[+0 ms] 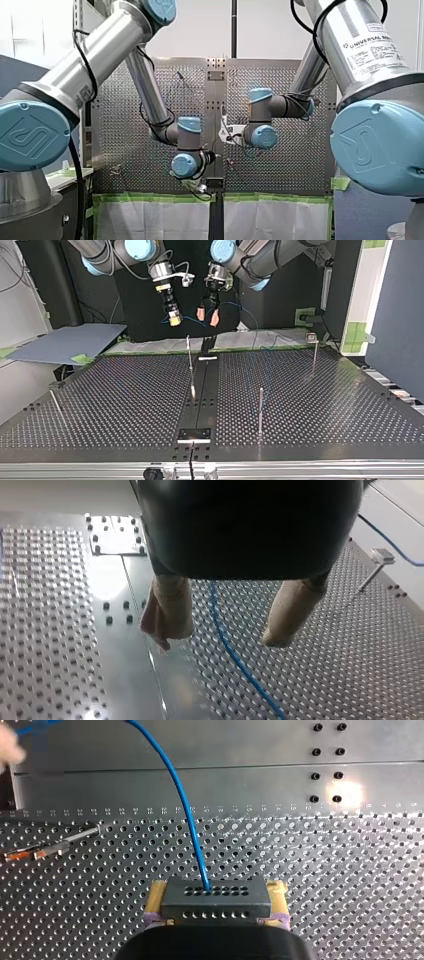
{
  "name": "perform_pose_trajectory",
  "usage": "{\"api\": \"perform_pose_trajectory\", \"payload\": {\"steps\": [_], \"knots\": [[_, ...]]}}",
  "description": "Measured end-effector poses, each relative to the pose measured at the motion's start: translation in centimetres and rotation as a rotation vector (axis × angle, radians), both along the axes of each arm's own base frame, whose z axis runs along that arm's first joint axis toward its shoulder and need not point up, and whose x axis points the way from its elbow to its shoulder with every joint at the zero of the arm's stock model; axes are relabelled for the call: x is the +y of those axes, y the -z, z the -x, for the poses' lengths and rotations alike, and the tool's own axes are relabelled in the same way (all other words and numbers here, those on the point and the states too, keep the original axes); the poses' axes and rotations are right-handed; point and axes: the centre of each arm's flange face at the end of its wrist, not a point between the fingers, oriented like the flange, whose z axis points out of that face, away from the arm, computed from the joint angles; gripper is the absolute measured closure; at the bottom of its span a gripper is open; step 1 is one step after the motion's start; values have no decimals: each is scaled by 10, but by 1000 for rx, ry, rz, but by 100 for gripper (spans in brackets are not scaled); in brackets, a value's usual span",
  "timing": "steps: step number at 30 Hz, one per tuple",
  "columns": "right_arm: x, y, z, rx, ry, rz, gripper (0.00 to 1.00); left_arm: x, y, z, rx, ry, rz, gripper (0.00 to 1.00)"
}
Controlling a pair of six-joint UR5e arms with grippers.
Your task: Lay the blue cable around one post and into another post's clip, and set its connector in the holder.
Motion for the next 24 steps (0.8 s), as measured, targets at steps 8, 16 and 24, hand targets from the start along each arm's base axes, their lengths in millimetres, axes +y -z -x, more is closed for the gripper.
{"api": "perform_pose_trajectory", "payload": {"steps": [8, 16, 24], "knots": [[4, -1, -2, 2, -8, -1, 99, -8, 10, -10, 2, -5, 60, 0], [9, -2, -6, 1, -20, 1, 99, -6, 8, -18, 1, -34, 63, 0], [17, -2, -10, 4, -37, -3, 99, -2, 4, -35, -3, -73, 67, 0]]}}
